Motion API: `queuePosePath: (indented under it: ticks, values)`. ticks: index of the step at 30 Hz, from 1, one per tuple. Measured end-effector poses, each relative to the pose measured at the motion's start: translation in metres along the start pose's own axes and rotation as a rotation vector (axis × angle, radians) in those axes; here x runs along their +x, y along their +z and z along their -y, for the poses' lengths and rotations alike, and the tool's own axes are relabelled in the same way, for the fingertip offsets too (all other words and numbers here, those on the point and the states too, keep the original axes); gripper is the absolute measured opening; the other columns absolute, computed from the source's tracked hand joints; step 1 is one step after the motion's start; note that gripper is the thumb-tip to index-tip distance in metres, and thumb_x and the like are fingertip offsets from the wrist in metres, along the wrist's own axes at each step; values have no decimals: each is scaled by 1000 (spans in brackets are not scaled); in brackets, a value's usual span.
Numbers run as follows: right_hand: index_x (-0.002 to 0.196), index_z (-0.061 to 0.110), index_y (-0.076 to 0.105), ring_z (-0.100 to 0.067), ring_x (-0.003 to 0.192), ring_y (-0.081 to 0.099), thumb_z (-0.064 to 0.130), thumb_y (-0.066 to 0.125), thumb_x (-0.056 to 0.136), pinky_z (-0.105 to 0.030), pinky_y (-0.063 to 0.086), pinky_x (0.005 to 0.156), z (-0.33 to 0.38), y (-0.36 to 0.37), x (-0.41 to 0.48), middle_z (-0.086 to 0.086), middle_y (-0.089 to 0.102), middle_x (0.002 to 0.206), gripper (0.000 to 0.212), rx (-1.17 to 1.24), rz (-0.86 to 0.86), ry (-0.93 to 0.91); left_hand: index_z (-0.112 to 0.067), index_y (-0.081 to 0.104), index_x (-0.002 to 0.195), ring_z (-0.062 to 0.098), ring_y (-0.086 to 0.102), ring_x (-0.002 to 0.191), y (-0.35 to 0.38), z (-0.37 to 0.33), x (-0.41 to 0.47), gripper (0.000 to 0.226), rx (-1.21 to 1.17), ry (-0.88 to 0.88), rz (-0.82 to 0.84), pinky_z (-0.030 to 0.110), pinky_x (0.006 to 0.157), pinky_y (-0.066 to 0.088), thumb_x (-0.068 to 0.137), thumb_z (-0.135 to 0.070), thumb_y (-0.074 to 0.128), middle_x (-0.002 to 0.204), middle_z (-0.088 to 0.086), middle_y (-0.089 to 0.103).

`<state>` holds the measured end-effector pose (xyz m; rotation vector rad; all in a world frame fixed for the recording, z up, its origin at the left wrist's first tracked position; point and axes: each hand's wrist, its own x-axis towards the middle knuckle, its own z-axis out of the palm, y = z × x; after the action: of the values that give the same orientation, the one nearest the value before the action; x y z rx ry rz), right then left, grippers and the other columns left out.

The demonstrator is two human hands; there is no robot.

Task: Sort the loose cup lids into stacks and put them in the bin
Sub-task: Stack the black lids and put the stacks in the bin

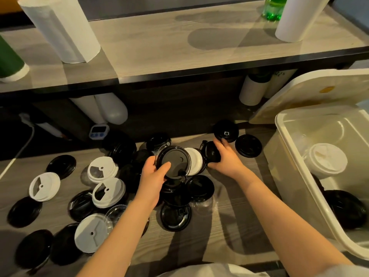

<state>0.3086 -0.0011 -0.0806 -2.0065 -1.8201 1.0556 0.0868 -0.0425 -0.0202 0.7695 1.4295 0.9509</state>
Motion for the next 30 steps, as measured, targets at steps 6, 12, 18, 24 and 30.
queuePosePath:
  ticks: [6,12,18,24,30]
  values:
    - [147,18,27,-29,136,31,23,77,75,-35,29,110,-1,-1,-3,-12,29,148,87,128,-159,7,-14,54,112,14,63,98,9,-3,-5,22,-33,18,-44,33,83,52,92,-7,54,107,3,64]
    - [144,29,27,-19,134,31,40,75,75,-34,34,107,4,-15,-58,-1,30,143,85,311,-397,-46,-19,57,105,16,64,97,28,-16,-24,19,-79,70,-2,29,75,51,93,-6,50,108,5,65]
    - [145,31,26,-5,133,32,36,69,82,-15,30,105,10,-52,-123,6,33,141,76,477,-523,-164,-13,55,117,19,63,103,65,-32,-49,25,-148,117,74,35,83,53,93,-7,50,113,7,64]
    - [136,38,30,21,119,32,33,66,84,-1,32,94,-14,-112,-175,33,34,128,64,511,-646,-200,-19,59,102,11,65,92,125,-44,-73,17,-148,148,195,27,73,52,93,-7,50,102,1,67]
    - [134,33,37,0,117,39,35,69,81,-16,34,94,-80,-169,-194,13,38,128,62,395,-566,-65,-16,58,103,12,66,94,187,-43,-84,17,-158,135,253,37,84,54,92,-6,50,102,1,67]
